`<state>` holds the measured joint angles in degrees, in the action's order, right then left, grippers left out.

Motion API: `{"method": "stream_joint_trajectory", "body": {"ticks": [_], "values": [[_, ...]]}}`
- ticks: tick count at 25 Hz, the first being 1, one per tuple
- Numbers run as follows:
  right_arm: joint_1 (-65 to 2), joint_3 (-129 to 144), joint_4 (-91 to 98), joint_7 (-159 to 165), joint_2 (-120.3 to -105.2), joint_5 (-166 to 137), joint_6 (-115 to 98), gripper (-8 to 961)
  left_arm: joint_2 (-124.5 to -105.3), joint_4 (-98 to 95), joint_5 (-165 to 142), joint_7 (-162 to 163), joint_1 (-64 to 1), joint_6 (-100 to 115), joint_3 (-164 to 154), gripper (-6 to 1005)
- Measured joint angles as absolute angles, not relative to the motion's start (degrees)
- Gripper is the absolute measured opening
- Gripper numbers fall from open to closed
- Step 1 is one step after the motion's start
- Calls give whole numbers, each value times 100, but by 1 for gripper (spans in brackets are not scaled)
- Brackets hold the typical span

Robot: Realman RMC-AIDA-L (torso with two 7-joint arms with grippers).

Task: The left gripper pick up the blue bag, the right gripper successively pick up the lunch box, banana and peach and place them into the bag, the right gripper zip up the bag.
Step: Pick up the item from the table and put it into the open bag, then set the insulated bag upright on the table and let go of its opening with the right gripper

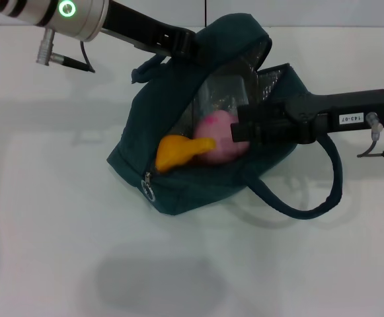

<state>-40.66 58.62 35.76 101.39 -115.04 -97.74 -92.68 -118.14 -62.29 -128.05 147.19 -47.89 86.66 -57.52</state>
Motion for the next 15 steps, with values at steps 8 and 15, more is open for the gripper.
{"method": "stream_joint_trajectory", "body": {"ticks": [8,15], "values": [[-3831,5452,3719,10051,-11477,-9726,-9315,676,-11813,-6222,-12805,14722,-4785,8666,-5753,133],[-3073,3943,3830,9262,-11400,-9515,-10130,671,-11812,-6220,-12807,14722,-4749,8666,-5755,134]]}}
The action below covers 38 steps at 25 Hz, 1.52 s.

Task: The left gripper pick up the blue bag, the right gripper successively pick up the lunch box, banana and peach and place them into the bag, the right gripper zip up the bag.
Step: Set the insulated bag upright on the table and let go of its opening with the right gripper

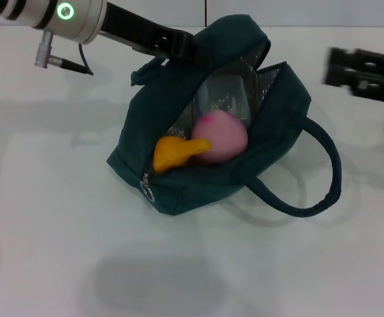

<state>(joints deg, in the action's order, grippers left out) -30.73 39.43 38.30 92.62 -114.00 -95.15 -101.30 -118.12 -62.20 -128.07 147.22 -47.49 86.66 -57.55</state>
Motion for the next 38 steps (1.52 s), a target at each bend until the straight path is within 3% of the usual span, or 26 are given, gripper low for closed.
{"method": "stream_joint_trajectory", "body": {"ticks": [5,9,17,27,38], "values": [[-2461,3921,3754,8969,-11284,-9686,-9737,667,-11812,-6214,-12815,14722,-4745,8666,-5737,134],[-2308,3950,3475,8834,-11313,-10081,-9407,666,-11813,-6200,-12822,14722,-4746,8666,-5727,135],[-2698,4093,3203,8828,-11508,-10238,-9472,665,-11813,-6196,-12824,14722,-4754,8658,-5758,135],[-3354,5093,2538,9065,-11523,-10251,-8097,663,-11813,-6195,-12824,14722,-4721,8657,-5736,136],[-2864,4604,2670,8554,-11543,-8891,-7226,662,-11805,-6196,-12823,14711,-4637,8658,-5723,137]]}}
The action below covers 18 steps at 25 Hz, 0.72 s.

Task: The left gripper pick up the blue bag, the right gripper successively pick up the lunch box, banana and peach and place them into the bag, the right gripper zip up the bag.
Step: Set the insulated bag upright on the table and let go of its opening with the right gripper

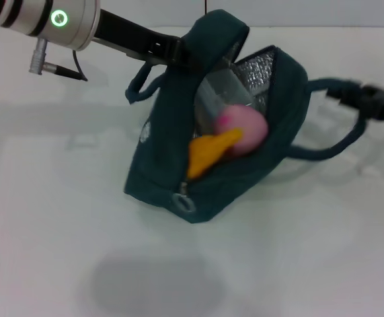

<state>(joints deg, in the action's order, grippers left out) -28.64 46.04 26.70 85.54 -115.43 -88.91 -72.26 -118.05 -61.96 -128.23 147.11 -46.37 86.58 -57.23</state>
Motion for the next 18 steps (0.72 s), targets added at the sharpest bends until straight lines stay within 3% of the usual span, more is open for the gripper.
{"method": "stream_joint_trajectory", "body": {"ticks": [9,18], "values": [[-2392,4593,2814,7192,-11553,-6612,-8324,661,-11809,-6145,-12821,14674,-4418,8686,-5756,138],[-2411,4666,4181,8438,-11448,-7275,-8503,661,-11819,-6138,-12556,14665,-4032,8981,-5722,138]]}}
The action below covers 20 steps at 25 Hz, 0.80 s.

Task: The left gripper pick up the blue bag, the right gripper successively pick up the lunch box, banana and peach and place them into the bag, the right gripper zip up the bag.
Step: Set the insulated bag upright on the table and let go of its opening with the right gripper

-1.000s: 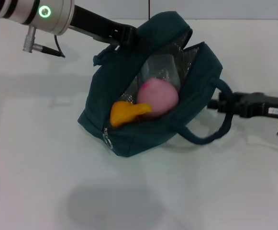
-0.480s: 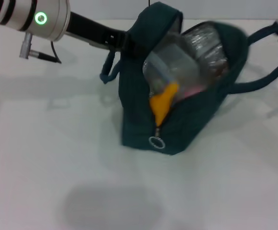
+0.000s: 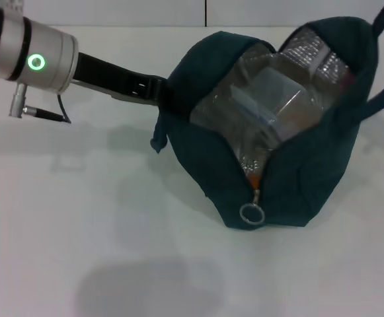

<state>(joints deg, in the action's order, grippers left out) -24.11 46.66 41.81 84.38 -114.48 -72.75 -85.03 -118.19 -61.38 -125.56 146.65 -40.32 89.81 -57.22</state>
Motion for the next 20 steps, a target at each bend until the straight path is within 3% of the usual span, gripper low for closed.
{"method": "stream_joint_trajectory", "body": {"ticks": [8,16,20], "values": [[-2663,4702,4181,9169,-11432,-8725,-8334,661,-11888,-5411,-12256,14178,-3930,9092,-5719,139],[-2471,4614,4506,10627,-11056,-9686,-8842,660,-11929,-5172,-11855,13720,-3836,9082,-5668,139],[-2344,4078,4579,10575,-11035,-9632,-9548,660,-11917,-5199,-11811,13607,-3835,9074,-5464,140]]}}
